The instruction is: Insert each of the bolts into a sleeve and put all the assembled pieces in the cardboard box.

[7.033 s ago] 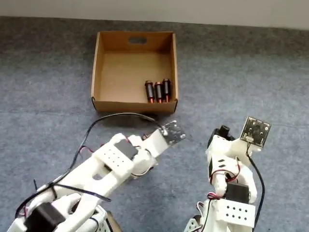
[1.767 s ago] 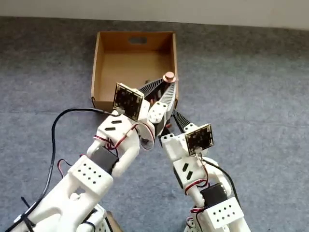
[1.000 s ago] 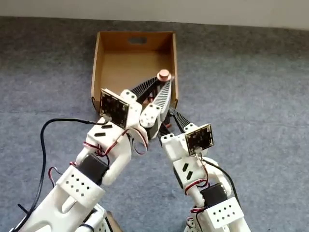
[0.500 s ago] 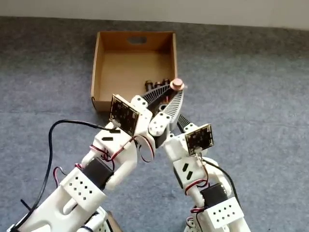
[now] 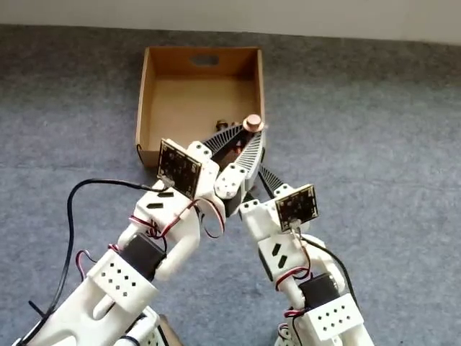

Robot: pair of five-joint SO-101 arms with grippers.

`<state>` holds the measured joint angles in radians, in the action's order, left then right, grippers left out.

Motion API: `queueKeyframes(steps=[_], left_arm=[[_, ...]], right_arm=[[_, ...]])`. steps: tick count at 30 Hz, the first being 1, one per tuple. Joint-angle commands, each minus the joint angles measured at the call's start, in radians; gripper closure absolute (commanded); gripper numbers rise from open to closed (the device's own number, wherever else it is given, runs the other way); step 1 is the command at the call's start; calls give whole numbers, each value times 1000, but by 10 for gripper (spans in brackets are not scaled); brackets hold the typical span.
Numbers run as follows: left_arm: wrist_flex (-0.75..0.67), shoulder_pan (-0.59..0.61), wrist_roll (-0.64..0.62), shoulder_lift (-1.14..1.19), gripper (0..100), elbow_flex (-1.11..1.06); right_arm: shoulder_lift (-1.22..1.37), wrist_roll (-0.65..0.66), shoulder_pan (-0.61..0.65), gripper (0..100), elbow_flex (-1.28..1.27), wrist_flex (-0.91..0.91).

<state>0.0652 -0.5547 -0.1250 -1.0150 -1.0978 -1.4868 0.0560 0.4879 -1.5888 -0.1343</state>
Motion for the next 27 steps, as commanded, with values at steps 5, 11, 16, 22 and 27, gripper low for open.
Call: queueKeyframes(steps=[5, 11, 16, 22, 27], left_arm=[[-5, 1, 5, -31, 991, 12], [-5, -12, 5, -31, 991, 10], [-5, -28, 5, -25, 991, 8], [-5, -25, 5, -31, 991, 10], [-5, -24, 8, -33, 991, 15]], right_arm=[[-15, 6, -13, 993, 7, 24], [-15, 6, -13, 993, 7, 24], [-15, 6, -13, 993, 7, 24], [-15, 6, -13, 993, 5, 24], [-15, 6, -13, 993, 5, 24]])
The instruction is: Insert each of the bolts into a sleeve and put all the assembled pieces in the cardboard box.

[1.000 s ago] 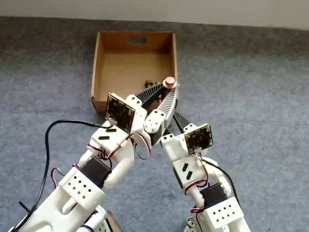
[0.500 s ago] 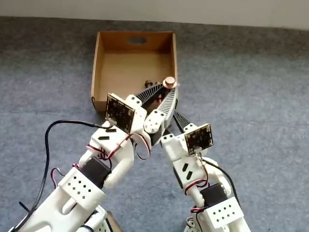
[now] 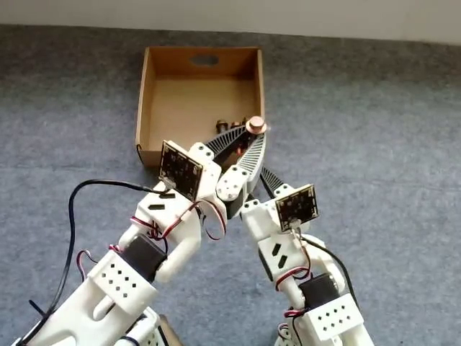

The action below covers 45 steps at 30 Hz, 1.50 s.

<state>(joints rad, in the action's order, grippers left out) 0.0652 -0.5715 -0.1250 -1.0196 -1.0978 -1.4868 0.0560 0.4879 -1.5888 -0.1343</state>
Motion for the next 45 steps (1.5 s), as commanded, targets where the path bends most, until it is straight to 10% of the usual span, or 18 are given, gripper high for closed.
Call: queueKeyframes(steps=[1, 45], left_arm=[[-5, -7, 8, -28, 991, 15], [-5, 10, 5, -18, 991, -16]], right_arm=[[-15, 6, -13, 993, 5, 24], [-15, 6, -13, 993, 5, 24]])
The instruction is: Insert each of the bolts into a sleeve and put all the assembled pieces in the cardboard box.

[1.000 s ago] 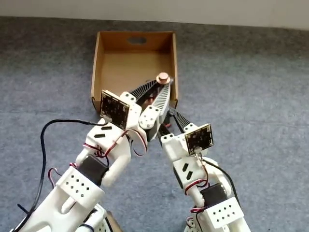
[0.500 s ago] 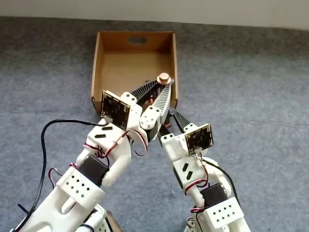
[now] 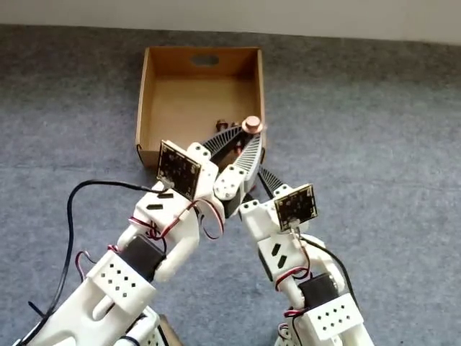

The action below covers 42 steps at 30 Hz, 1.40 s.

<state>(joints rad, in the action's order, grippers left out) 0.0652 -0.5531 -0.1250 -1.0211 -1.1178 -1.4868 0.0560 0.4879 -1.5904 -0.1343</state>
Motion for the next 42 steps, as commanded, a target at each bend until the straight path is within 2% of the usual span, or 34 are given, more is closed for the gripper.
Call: queueKeyframes(steps=[1, 9, 14, 19, 42], left_arm=[[-5, -8, 5, -16, 991, 2], [-5, -7, 5, -16, 991, 2], [-5, 35, 2, -16, 991, 2], [-5, 36, -91, -16, 991, 2], [2, 38, -89, -15, 991, -12]], right_arm=[[-15, 6, -13, 993, 7, 24], [-15, 6, -13, 993, 7, 24], [-15, 6, -13, 993, 7, 24], [-15, 6, -13, 993, 7, 24], [-16, 6, -13, 993, 8, 24]])
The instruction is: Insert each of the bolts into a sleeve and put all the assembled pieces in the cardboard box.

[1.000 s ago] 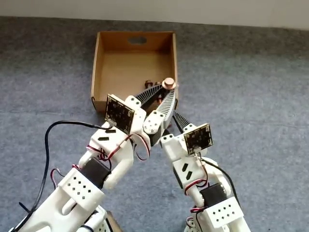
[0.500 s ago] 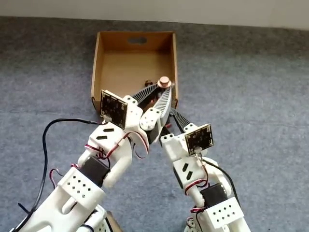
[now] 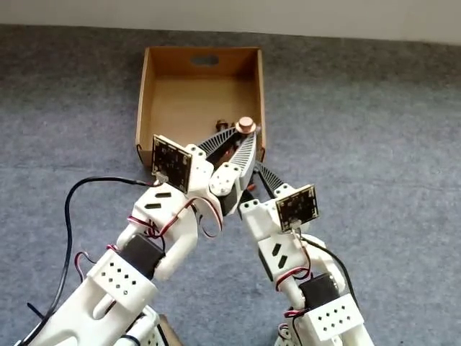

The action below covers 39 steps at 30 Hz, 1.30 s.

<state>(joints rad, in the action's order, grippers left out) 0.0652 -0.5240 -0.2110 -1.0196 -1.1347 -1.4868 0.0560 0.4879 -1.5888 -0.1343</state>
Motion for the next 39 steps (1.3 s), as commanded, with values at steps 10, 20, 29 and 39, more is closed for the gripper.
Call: queueKeyframes(steps=[10, 20, 29, 39], left_arm=[[64, 2, -3, -16, 991, 28], [221, 2, -3, 102, 991, 159], [235, -10, -8, 170, 991, 196], [235, -36, -8, 170, 991, 200]], right_arm=[[-16, 6, -13, 993, 7, 24], [-16, 6, -15, 993, 7, 24], [-15, 6, -47, 993, 5, 24], [-15, 6, -47, 993, 5, 24]])
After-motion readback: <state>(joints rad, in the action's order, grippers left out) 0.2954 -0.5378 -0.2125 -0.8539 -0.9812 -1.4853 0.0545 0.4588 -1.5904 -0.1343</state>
